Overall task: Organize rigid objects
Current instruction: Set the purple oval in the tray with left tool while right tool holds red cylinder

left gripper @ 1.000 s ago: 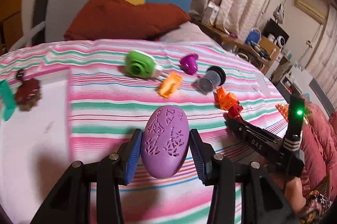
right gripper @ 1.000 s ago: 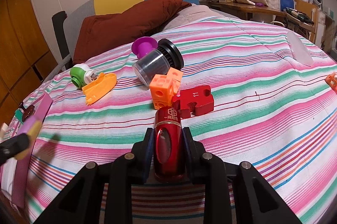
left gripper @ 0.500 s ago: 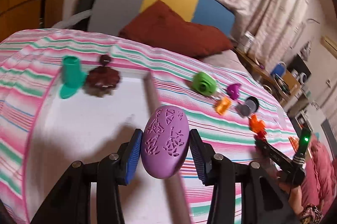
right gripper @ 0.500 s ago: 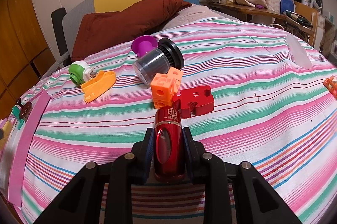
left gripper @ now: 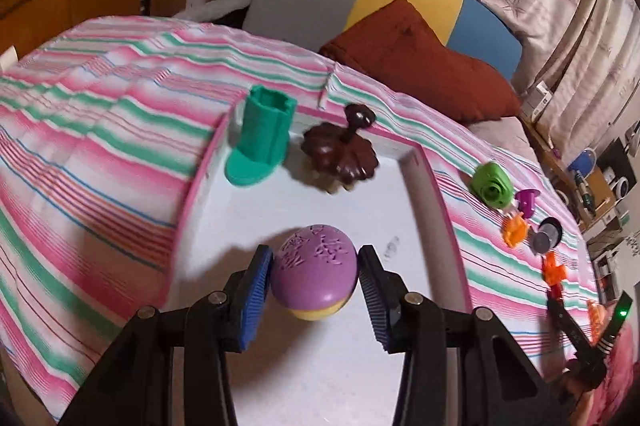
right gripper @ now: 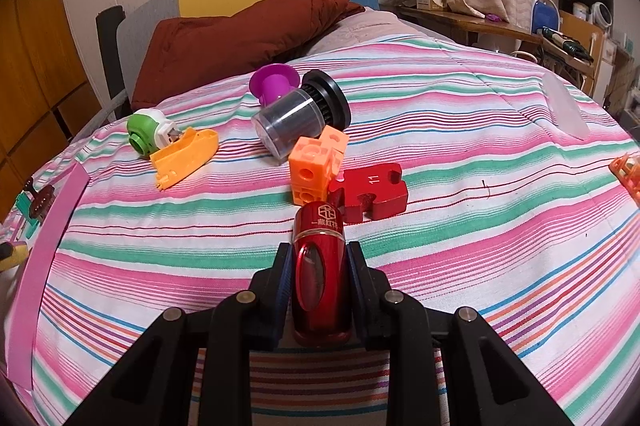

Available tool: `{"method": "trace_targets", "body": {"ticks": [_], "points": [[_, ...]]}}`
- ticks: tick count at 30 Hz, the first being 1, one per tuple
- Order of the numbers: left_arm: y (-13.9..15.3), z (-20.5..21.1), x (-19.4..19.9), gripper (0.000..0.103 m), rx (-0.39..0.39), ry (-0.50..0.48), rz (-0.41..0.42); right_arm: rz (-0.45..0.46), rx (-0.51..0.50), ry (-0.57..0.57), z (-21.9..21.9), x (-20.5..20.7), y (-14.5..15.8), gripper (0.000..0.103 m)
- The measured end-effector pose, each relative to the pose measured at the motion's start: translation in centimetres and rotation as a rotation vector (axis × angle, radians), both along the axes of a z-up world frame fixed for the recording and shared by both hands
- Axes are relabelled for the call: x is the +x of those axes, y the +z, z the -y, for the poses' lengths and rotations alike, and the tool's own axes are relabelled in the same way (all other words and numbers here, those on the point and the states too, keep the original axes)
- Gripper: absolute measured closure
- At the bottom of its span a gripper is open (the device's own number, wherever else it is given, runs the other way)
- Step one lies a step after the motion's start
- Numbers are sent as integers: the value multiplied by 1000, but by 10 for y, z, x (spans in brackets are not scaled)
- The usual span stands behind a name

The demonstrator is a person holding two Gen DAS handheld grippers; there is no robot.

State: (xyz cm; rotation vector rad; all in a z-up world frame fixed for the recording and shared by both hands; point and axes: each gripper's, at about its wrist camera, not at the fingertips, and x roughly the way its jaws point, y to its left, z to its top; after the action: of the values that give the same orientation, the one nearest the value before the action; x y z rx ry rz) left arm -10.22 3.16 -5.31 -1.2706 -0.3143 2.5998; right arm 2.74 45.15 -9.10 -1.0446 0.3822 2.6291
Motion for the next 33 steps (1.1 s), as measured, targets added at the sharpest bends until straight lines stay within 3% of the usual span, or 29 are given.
{"method": "trace_targets", "body": {"ticks": [2,3,7,9,16,24,28,30,33], "points": [[2,-2,-4,61,-19,-5,-17,1,1,0,0,0,0,76],[3,-4,-7,66,-32,-6,-23,2,3,0,1,0,0,76],[-1,-10,-20,68,-103,-9,-13,10,18,-1,3,-1,0,76],[-5,-3,-26,68,-67,-1,23,12,22,-1,3,-2,0,76],[11,13,-6,64,4,2,-4,13,24,-1,3,-2,0,76],[2,3,24,61,24,-61,100,26,46,-3,7,-3,1,76],[-4,-16,28,62,-58,-116,97,21,35,-3,6,-3,1,76],[-11,-19,24,70,-93,-109,128,21,34,-3,6,-3,1,76],[-13,-11,15,72,-81,-62,143,17,29,-3,6,-2,1,76]]}}
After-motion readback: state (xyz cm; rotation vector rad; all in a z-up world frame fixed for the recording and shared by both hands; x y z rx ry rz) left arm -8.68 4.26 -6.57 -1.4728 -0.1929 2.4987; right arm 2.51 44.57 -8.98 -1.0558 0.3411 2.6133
